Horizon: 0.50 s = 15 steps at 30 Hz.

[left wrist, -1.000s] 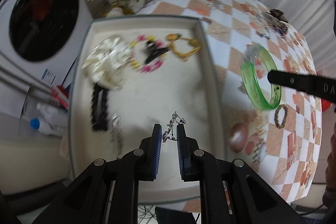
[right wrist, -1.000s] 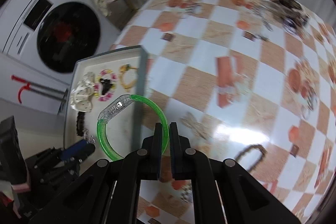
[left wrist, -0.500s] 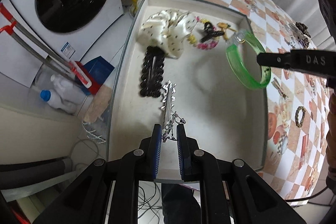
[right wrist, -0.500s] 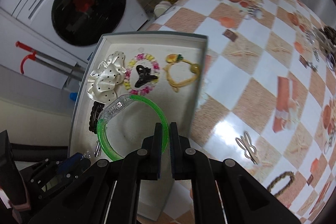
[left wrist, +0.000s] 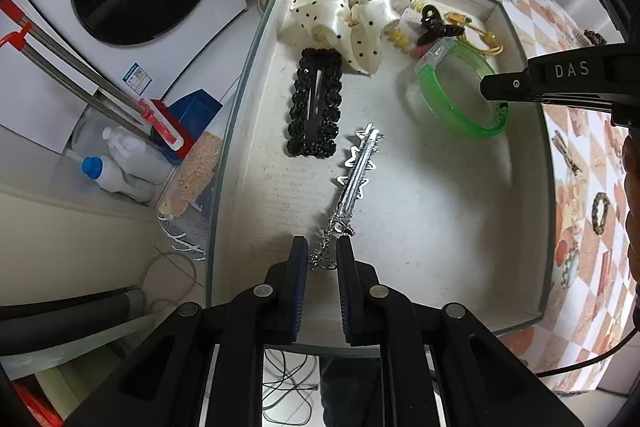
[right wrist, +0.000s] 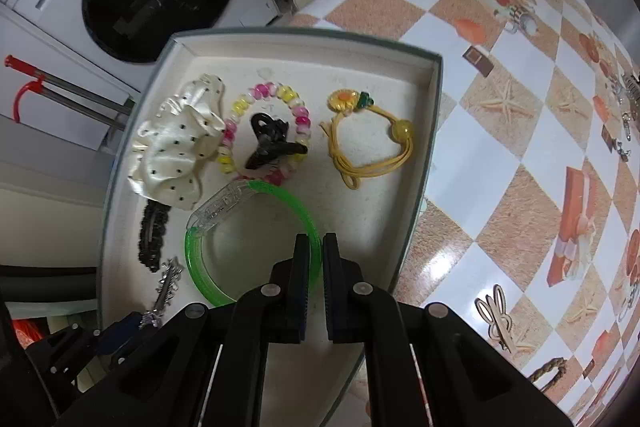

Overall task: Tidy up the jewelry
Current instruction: 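Lower both items into the tray and open both tools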

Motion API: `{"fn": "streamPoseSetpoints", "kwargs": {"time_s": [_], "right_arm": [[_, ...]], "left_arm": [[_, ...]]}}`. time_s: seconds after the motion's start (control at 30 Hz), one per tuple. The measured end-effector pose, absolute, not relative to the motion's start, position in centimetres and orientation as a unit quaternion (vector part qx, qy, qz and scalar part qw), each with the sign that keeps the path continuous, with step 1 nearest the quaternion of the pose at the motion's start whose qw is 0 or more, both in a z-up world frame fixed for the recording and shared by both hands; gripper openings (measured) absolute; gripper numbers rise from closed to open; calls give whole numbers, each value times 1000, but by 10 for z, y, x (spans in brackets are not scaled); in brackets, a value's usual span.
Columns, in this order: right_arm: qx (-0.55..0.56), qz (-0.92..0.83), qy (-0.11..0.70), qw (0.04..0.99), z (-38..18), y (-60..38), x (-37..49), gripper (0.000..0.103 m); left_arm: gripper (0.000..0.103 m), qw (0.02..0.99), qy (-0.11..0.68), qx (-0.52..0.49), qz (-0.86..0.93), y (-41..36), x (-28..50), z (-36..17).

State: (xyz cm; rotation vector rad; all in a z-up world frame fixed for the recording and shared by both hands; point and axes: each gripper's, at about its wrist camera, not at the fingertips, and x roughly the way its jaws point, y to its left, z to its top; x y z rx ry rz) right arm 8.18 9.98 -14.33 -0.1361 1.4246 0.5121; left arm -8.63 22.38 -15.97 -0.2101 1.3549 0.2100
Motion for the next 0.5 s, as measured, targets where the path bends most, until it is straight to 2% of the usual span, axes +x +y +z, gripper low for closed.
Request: {"fn": "streamPoseSetpoints", "kwargs": {"time_s": [0.5], "right_arm": [[-62, 218, 652, 724, -155, 103, 83, 8]], "left_arm": [[20, 758, 640, -64, 113, 210, -77, -159]]}}
